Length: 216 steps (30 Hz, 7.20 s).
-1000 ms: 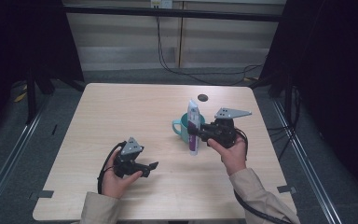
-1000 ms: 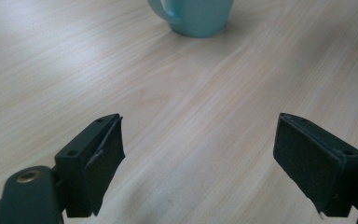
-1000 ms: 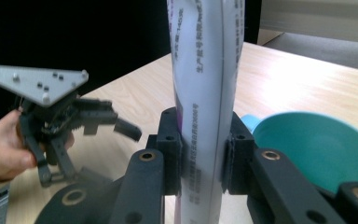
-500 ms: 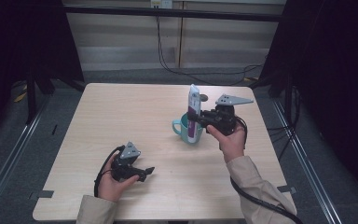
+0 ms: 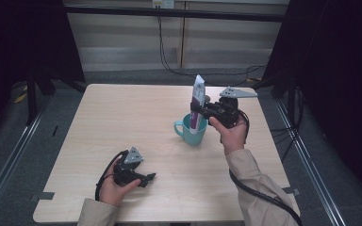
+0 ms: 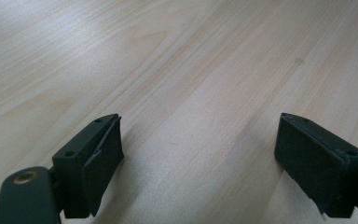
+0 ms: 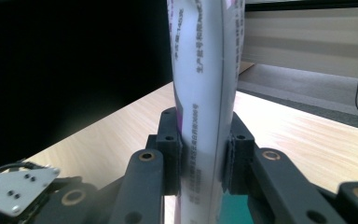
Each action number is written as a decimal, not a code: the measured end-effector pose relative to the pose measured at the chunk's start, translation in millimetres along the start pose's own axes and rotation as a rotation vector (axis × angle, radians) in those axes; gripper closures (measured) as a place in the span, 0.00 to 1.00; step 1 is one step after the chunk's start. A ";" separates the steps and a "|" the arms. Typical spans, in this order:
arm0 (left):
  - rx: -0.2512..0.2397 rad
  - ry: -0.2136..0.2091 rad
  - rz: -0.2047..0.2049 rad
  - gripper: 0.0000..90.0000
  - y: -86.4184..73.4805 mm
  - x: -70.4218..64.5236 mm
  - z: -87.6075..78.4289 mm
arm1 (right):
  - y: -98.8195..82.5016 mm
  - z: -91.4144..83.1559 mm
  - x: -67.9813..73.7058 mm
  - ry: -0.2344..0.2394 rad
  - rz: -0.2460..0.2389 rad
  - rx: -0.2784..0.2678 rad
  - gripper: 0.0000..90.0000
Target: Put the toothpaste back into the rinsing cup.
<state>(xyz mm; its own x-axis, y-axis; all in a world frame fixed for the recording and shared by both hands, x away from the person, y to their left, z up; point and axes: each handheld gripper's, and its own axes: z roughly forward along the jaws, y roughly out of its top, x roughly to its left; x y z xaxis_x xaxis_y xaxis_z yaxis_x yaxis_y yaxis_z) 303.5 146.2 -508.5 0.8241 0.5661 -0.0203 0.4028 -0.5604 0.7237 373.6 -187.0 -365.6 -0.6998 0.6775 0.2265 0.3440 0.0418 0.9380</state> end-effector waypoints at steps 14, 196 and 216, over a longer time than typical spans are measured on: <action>0.000 0.001 0.000 0.16 -0.2 0.2 -0.2 | 1.9 5.7 -13.2 -0.052 -0.001 -0.021 0.81; 0.001 0.004 -0.005 0.16 -1.8 0.0 -1.9 | -112.6 -58.8 -19.0 -0.080 -0.083 0.352 0.17; 0.001 0.004 -0.006 0.16 -1.8 -0.1 -1.9 | -146.4 -72.9 -17.3 -0.088 -0.078 0.399 0.17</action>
<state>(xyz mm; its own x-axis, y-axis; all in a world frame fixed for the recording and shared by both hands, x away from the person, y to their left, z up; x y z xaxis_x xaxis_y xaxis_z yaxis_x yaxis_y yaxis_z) 301.9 148.4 -508.5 0.8201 0.5718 -0.0218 0.4079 -0.5575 0.7231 289.8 -258.4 -487.8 -0.6831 0.7205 0.1191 0.5198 0.3650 0.7724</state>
